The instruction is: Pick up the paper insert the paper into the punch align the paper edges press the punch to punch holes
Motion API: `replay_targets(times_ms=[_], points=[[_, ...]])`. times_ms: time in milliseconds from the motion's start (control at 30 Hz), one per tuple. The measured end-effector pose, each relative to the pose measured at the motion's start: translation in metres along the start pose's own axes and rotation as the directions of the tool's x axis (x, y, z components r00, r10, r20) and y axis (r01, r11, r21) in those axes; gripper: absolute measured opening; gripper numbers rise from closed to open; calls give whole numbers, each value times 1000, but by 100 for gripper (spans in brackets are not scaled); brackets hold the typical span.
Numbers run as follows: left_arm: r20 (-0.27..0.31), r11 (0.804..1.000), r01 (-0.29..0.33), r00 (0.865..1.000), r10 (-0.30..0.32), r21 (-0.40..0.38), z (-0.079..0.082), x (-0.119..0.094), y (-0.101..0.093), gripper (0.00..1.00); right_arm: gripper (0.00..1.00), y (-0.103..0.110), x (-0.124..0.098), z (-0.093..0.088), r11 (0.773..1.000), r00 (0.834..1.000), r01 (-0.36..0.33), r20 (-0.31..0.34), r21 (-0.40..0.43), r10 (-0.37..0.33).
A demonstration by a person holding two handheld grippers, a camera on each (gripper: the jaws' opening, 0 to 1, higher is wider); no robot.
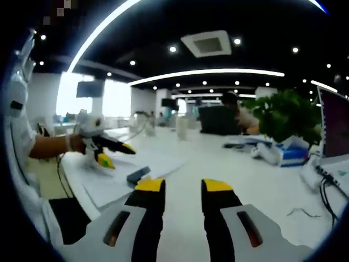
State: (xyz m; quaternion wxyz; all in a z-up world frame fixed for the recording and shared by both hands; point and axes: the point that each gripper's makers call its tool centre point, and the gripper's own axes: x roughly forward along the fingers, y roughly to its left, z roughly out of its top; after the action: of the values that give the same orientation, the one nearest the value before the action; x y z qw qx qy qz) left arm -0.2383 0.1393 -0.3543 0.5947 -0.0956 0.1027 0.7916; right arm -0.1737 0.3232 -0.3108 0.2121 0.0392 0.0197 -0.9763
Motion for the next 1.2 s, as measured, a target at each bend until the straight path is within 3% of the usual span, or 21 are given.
replay_targets(times_ms=[67, 200, 367, 533, 600, 700, 733, 900, 1067, 1200], points=[[-26, 1000, -2, 1000, 2, -4, -10, -2, -1, 61, 30, 3, 0, -5, 1000, 1000, -25, -11, 3, 25], [-39, 1000, -4, 999, 4, -4, -15, -2, -2, 61, 32, 12, 2, -17, 995, 993, -103, -58, -15, 102], [-38, 999, -7, 999, 5, -35, -17, -1, 2, 61, 34, 26, 7, -30, 968, 964, -240, -134, -74, 229], [-25, 999, -4, 1000, 3, -43, -17, -1, 1, 61, 36, 46, 19, -36, 901, 896, -425, -185, -90, 404], [-20, 999, -1, 1000, 1, -42, -17, -1, 1, 61, 38, 59, 24, -37, 845, 836, -531, -201, -64, 510], [-17, 999, 0, 1000, -1, -42, -17, -2, 0, 61, 38, 57, 36, -39, 808, 793, -588, -213, -22, 571], [-16, 999, -1, 1000, 0, -43, -17, -2, 0, 61, 38, 55, 42, -40, 803, 787, -595, -222, -31, 575], [-15, 999, -6, 1000, 5, -48, -17, -1, 5, 61, 36, 69, 52, -47, 719, 699, -695, -253, -19, 669], [-13, 999, -8, 1000, 7, -50, -17, -1, 6, 61, 30, 76, 57, -56, 673, 652, -738, -299, -39, 697], [-13, 999, -7, 1000, 7, -50, -17, 0, 7, 61, 23, 75, 58, -56, 657, 635, -753, -296, -33, 713]])
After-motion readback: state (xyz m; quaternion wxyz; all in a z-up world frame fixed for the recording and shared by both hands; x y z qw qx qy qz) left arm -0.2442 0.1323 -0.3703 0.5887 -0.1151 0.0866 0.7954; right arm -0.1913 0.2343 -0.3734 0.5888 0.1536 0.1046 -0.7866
